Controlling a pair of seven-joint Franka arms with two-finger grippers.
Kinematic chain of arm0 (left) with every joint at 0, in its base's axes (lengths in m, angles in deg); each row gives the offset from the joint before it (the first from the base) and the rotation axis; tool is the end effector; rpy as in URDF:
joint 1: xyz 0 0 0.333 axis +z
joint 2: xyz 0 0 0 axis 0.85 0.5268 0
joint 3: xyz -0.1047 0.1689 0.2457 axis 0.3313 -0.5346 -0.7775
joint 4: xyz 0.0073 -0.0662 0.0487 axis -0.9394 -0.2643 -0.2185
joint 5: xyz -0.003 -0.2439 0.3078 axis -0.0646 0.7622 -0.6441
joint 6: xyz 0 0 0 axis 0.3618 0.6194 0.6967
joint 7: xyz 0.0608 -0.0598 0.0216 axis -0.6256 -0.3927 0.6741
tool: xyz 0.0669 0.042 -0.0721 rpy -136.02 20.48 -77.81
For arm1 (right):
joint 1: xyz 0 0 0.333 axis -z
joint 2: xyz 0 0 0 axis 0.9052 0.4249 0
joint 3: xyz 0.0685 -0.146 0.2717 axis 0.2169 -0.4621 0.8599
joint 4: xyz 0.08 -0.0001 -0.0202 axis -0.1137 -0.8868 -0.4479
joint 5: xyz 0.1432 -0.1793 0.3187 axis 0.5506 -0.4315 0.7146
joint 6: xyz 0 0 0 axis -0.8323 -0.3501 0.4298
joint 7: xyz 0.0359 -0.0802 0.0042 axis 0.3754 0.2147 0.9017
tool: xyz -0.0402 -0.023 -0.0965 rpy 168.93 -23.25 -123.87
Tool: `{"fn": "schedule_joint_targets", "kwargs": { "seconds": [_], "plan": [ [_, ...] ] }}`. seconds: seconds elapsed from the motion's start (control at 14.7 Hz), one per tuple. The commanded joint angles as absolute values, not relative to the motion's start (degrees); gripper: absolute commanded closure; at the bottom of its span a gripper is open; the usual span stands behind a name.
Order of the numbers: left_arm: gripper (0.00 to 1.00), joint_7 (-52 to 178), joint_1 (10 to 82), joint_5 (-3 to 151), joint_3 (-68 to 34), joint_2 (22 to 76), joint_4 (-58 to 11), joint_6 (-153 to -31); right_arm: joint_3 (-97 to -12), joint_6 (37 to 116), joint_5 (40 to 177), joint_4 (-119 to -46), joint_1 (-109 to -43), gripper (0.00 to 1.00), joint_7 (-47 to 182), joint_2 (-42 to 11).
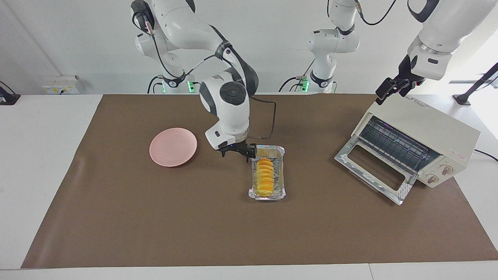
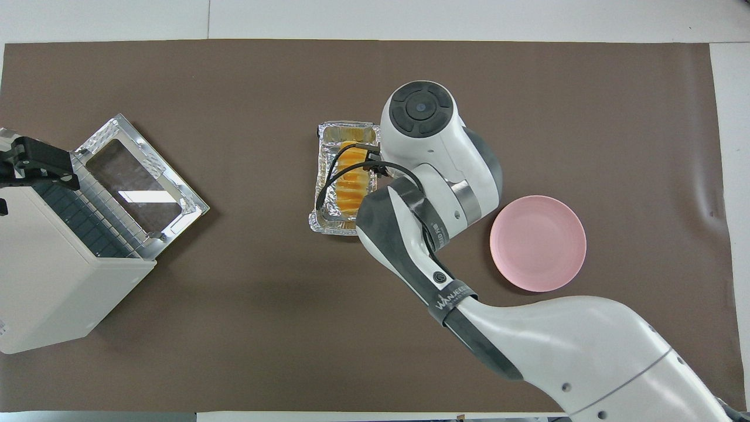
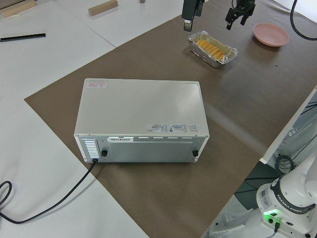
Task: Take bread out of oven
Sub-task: 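Grasp the foil tray edge with the right gripper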
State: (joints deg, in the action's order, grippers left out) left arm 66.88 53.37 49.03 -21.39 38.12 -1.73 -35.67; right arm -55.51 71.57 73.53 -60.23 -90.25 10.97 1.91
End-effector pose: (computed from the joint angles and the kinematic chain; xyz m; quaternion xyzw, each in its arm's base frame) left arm 0.5337 -0.0353 0.6402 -0.9900 -0.1340 0.0425 0.0083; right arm 0.6156 0.3520 0.3668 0.9893 -0.1452 -0.0057 0.0130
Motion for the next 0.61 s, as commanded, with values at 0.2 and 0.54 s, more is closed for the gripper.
{"fn": "schedule_joint_targets", "kwargs": {
  "seconds": [0.2, 0.54],
  "plan": [
    [0.0, 57.87, 56.28, 49.72, -20.25, 36.25, -4.57, -33.95, -55.88, 75.86, 70.53, -51.56, -91.83, 0.0, 8.58, 12.01],
    [0.0, 57.7, 58.38, 49.46, -17.18, 35.72, -4.74, -33.85, -55.79, 77.63, 66.56, -52.61, -93.07, 0.95, 8.75, 12.19]
  ]
}}
